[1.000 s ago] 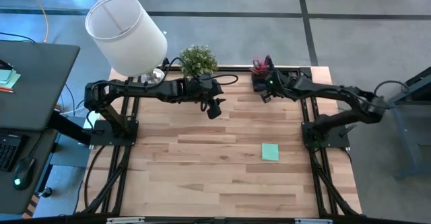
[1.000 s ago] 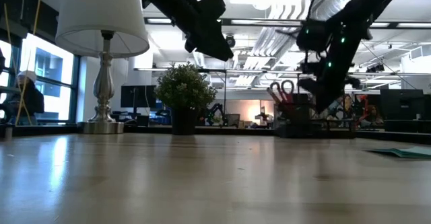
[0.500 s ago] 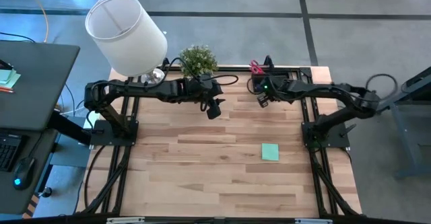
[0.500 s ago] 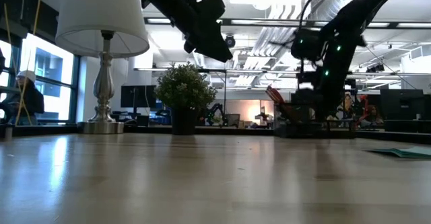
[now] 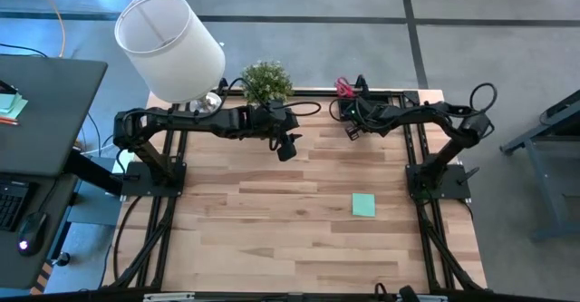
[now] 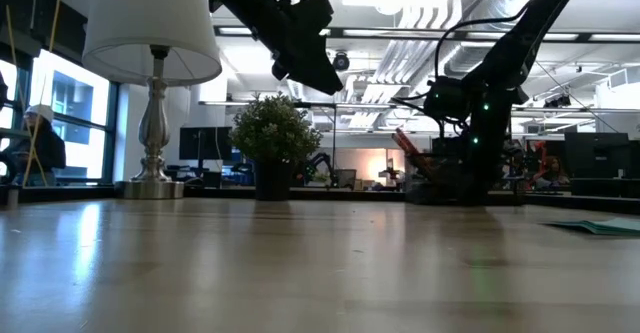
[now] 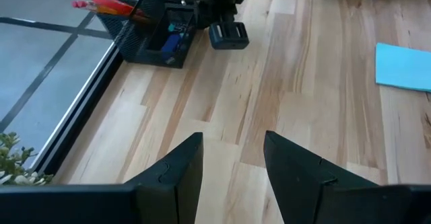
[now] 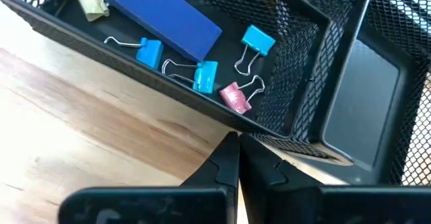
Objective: Pick and place office supplies into organizer
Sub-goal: Adjust the black desk organizer
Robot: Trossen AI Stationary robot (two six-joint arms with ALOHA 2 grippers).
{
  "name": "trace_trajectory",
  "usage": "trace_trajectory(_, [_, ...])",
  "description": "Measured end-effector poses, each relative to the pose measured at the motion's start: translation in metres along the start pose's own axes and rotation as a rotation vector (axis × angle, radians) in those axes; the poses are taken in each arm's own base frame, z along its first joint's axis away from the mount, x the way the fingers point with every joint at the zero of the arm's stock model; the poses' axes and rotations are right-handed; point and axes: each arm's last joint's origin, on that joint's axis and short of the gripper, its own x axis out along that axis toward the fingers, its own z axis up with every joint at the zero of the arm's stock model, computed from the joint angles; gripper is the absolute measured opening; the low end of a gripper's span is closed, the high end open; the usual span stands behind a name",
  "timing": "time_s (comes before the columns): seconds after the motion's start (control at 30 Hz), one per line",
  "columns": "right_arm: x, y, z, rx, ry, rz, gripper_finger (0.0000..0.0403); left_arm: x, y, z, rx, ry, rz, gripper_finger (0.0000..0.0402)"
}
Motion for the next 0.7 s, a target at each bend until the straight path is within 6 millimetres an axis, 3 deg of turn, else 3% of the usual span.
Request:
trace_trajectory(0.43, [-0.008, 0.000, 0.000, -0.001, 0.005, 0.019, 0.0000, 0.000, 0.000, 0.001, -0.002, -0.006, 0.000, 0.0145])
trace_trajectory(0.53, [-0.017, 0.001, -0.004, -0.015, 0.011, 0.005, 0.0000, 0.000, 0.000, 0.001, -0.002, -0.006, 0.000, 0.0145])
trace_trajectory(0.7, [-0.042, 0.009, 0.001, -0.018, -0.120, 0.003, 0.0000, 0.000, 0.000, 0.001, -0.002, -0.005, 0.000, 0.0145])
